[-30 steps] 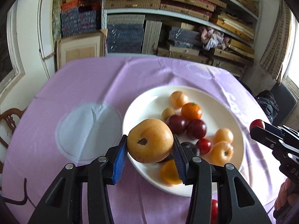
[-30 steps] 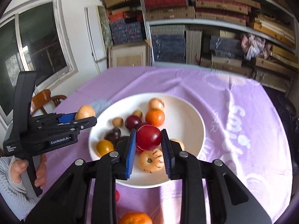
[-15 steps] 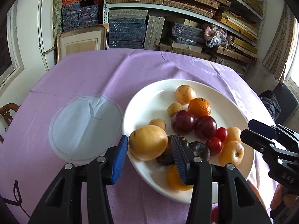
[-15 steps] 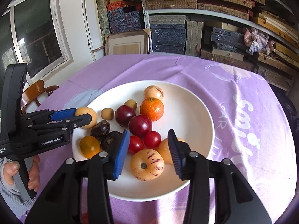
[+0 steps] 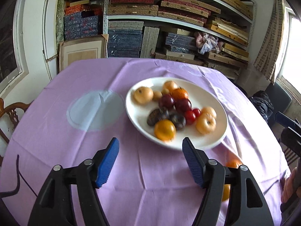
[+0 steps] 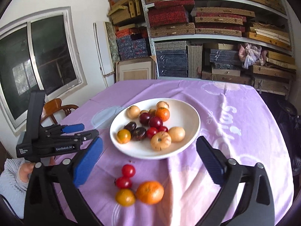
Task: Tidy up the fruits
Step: 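Withdraw both tools from the plate toward the remaining fruits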
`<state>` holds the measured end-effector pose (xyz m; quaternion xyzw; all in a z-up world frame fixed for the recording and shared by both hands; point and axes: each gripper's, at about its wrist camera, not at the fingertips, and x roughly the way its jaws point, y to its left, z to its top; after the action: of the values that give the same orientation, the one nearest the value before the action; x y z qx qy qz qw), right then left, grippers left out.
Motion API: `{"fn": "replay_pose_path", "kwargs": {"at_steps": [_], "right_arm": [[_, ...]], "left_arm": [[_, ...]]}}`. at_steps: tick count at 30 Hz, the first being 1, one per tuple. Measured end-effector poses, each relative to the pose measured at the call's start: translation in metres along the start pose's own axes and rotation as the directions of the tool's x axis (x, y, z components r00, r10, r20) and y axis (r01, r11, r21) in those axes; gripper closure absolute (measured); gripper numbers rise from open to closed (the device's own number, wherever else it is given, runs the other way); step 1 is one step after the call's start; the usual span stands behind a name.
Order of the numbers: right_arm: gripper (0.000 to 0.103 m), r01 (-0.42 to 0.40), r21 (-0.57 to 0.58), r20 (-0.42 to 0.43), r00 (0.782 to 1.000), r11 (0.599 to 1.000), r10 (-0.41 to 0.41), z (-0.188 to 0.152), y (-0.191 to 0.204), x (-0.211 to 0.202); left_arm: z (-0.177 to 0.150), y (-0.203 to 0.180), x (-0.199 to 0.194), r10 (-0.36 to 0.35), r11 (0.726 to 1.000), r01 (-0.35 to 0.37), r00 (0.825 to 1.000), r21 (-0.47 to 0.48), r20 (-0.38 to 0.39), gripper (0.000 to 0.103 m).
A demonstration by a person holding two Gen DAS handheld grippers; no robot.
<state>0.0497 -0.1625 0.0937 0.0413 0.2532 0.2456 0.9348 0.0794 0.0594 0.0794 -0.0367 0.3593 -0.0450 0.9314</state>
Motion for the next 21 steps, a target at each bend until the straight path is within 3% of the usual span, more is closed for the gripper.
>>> {"fn": "replay_pose_path", "kwargs": {"at_steps": [4, 8, 13, 21], "right_arm": [[0.004, 0.039, 0.052, 0.079, 0.996, 0.998, -0.043, -0.038, -0.014, -0.019], [0.004, 0.07, 0.097, 0.047, 0.996, 0.993, -0.075, -0.042, -0.033, -0.015], [0.004, 0.036, 0.23, 0.005, 0.999, 0.972, -0.038, -0.042, -0.057, -0.011], [0.004, 0.03, 0.246, 0.02, 0.999, 0.969, -0.036, -0.041, -0.058, -0.017]], "left_arm": [[-0.033, -0.018, 0.005, -0.015, 0.999, 0.016, 0.999, 0.035, -0.036, 0.02], [-0.051, -0.035, 0.01, -0.023, 0.998, 0.026, 0.998, 0.063, -0.052, 0.018], [-0.049, -0.051, 0.017, -0.043, 0.996, 0.048, 0.997, 0.081, -0.068, 0.018], [-0.049, -0.07, 0.038, -0.025, 0.99, 0.038, 0.995, 0.135, -0.097, 0.016]]}}
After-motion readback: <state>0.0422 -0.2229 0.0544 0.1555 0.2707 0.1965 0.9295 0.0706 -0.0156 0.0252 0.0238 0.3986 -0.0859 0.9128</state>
